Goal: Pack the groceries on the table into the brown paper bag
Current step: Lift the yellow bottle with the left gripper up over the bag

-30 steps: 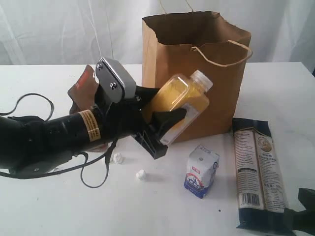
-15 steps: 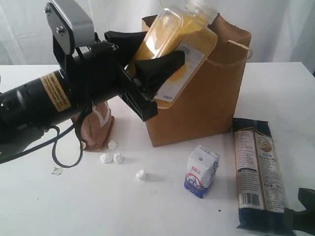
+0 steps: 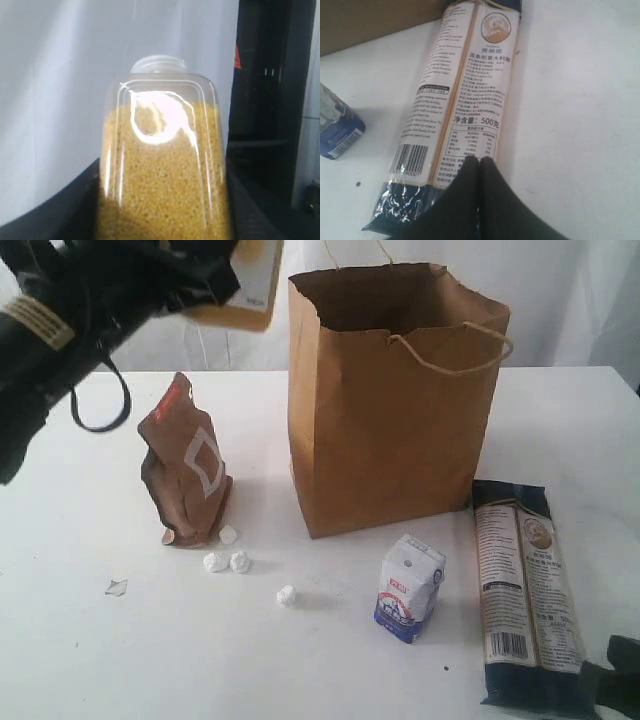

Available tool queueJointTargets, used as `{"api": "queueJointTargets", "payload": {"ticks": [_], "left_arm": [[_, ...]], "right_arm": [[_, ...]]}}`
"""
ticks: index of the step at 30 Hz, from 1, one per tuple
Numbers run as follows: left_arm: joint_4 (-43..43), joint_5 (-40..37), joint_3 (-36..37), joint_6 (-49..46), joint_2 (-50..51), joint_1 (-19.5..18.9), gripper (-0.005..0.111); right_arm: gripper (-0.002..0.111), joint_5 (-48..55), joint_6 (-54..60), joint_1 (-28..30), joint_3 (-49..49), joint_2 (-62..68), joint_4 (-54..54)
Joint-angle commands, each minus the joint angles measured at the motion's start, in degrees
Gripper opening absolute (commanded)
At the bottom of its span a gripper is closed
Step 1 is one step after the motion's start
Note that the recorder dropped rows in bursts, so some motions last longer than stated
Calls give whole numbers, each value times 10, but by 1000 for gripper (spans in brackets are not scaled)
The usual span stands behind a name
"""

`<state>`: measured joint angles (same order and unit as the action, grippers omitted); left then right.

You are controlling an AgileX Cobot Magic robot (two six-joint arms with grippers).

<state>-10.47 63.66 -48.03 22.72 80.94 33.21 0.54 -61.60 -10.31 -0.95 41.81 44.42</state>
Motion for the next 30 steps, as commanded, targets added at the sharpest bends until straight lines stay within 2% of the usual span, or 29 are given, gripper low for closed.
{"api": "queueJointTargets", "payload": {"ticks": [1, 9, 14, 24, 30], "left_arm": [[-14, 63, -61, 55, -4, -22, 0], [-43, 63, -131, 166, 73, -22, 0], [-83, 63, -179, 180, 107, -21, 0], [-110, 63, -265, 210, 186, -21, 0], [-167, 63, -314, 210, 227, -4, 0]], "right_arm": [[0, 21, -36, 6, 3, -2, -11], [0, 31, -67, 6, 3, -2, -11], [0, 32, -67, 6, 3, -2, -11], [0, 33, -67, 6, 3, -2, -11], [0, 39, -67, 6, 3, -2, -11]]}}
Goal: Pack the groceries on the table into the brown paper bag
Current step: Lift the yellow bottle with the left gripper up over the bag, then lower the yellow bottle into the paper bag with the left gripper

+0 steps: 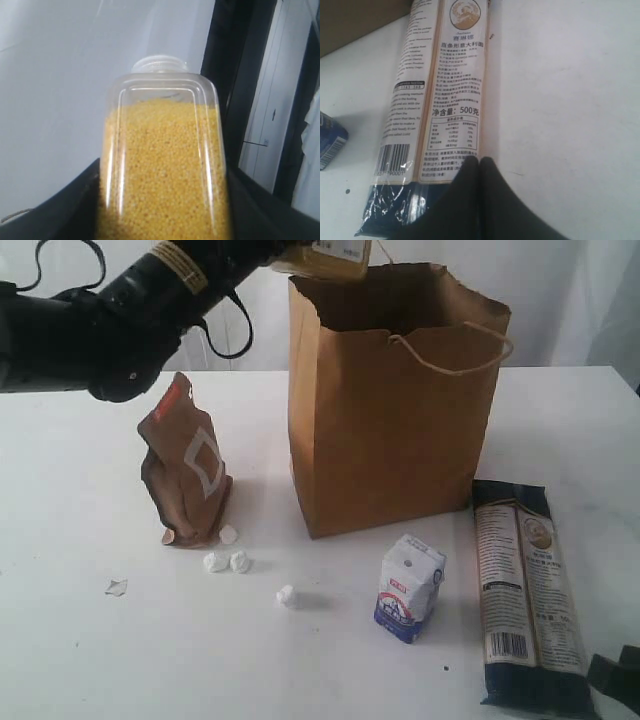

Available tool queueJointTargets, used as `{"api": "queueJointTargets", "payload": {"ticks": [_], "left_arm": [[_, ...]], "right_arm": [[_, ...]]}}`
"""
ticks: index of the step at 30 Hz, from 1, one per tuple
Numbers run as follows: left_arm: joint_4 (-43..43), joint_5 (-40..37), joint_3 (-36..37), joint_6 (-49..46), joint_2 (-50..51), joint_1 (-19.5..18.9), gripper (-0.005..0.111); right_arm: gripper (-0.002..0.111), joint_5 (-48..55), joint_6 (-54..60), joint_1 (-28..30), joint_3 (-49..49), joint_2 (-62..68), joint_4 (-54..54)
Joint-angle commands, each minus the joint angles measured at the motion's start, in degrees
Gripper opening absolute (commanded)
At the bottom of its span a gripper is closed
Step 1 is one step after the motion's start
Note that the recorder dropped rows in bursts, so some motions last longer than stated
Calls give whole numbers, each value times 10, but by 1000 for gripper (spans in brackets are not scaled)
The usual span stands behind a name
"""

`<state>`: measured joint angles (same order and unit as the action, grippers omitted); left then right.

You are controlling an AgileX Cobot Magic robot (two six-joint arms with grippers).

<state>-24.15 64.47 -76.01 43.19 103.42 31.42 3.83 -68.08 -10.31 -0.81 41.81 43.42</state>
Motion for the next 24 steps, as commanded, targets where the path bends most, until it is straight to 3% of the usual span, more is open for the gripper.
{"api": "queueJointTargets", "payload": {"ticks": [1, 5, 10, 24], "left_arm": [[-42, 55, -46, 0, 10, 20, 0], [-67, 55, -87, -20, 41, 44, 0], [-43, 55, -113, -33, 89, 46, 0], [-45, 25, -114, -137, 102, 46, 0]], "right_arm": [[0, 6, -3, 6, 2, -2, -1], [0, 11, -13, 6, 2, -2, -1], [0, 10, -19, 6, 2, -2, -1], [0, 10, -28, 6, 2, -2, -1]]}}
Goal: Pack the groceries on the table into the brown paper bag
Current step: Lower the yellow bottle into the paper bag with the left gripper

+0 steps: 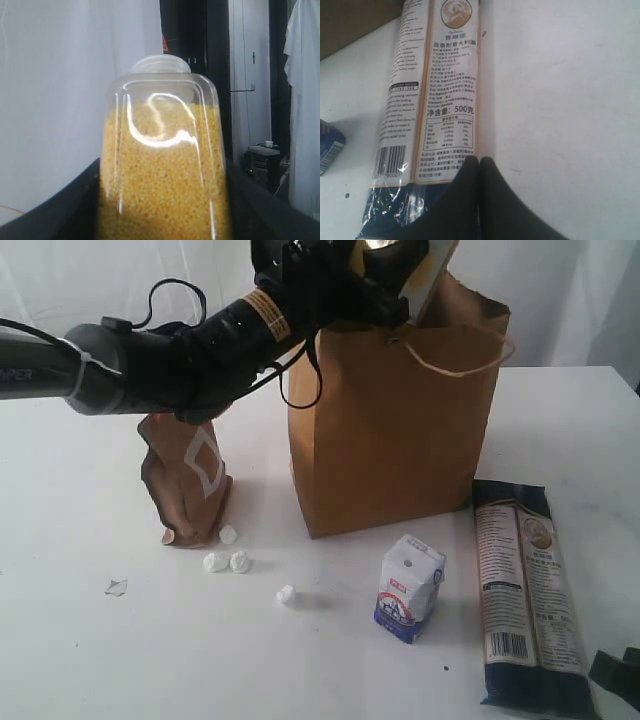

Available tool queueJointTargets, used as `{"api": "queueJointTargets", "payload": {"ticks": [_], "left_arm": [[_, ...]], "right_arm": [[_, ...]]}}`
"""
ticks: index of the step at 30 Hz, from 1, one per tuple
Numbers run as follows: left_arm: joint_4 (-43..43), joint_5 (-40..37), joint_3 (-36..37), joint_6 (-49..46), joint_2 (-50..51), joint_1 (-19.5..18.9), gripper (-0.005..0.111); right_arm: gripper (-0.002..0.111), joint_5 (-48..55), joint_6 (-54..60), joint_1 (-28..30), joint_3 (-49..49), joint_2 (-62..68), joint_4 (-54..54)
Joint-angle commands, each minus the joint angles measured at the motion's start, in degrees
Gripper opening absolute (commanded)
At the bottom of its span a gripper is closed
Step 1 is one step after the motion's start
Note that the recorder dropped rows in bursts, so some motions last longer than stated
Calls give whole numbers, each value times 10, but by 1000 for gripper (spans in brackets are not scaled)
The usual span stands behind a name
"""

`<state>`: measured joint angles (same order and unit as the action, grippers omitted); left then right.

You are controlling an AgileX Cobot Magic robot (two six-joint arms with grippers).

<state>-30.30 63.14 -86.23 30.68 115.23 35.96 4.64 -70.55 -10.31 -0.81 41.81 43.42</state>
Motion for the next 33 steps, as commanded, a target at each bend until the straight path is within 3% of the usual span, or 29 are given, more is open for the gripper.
{"api": "queueJointTargets", "payload": {"ticks": [1, 8, 24, 29, 33], "left_arm": [[17, 34, -12, -12, -16, 0, 0], [15, -14, -12, -57, -16, 0, 0], [14, -15, -12, -56, -16, 0, 1], [14, -21, -12, 15, -16, 0, 21], [15, -40, -12, 55, -16, 0, 53]], "right_arm": [[0, 2, -4, 6, 2, -2, -1], [0, 0, -3, 6, 2, -2, -1], [0, 0, -3, 6, 2, -2, -1], [0, 0, -3, 6, 2, -2, -1], [0, 0, -3, 6, 2, -2, -1]]}}
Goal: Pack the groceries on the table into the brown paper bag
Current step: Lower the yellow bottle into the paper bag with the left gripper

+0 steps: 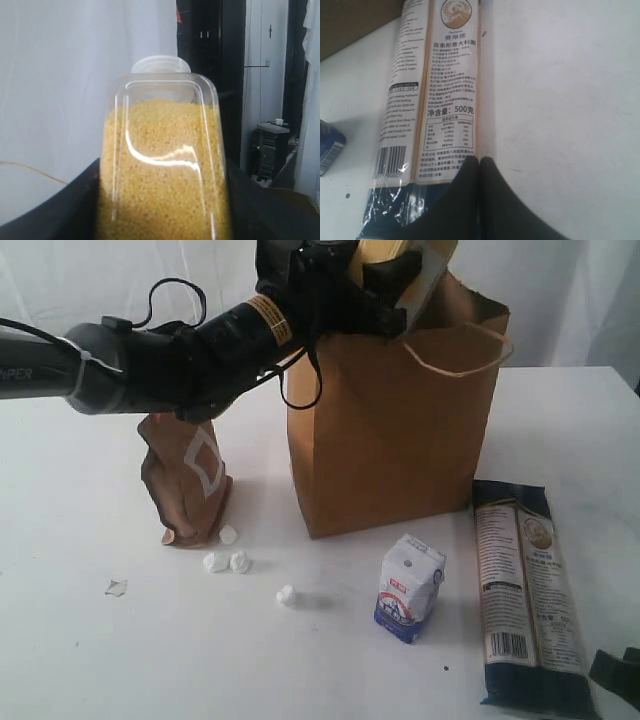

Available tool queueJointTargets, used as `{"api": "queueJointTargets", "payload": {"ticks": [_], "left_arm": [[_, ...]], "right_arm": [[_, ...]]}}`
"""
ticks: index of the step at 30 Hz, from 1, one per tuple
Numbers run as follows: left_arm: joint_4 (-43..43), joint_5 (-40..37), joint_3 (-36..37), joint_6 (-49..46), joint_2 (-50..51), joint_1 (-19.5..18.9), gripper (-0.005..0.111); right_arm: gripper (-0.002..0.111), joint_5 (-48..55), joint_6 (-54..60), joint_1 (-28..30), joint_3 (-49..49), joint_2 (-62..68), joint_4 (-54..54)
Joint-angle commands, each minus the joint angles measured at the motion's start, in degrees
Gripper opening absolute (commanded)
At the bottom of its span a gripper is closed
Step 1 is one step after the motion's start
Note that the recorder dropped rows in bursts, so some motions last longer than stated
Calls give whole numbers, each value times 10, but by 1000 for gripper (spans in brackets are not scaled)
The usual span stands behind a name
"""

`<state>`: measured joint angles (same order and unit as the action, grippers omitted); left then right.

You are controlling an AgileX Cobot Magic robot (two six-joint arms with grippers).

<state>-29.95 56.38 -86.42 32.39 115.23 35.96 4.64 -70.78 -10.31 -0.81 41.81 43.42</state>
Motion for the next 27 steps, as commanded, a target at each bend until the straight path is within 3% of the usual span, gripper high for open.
{"api": "queueJointTargets", "payload": {"ticks": [1, 4, 8, 27], "left_arm": [[11, 24, -10, 38, -16, 0, 61], [11, 11, -10, 38, -16, 0, 78], [10, 4, -10, 38, -16, 0, 89], [3, 10, -10, 77, -16, 0, 90]], "right_arm": [[0, 0, -1, 6, 2, -2, -1], [0, 0, -1, 6, 2, -2, -1], [0, 0, -1, 6, 2, -2, -1], [0, 0, -1, 6, 2, -2, -1]]}}
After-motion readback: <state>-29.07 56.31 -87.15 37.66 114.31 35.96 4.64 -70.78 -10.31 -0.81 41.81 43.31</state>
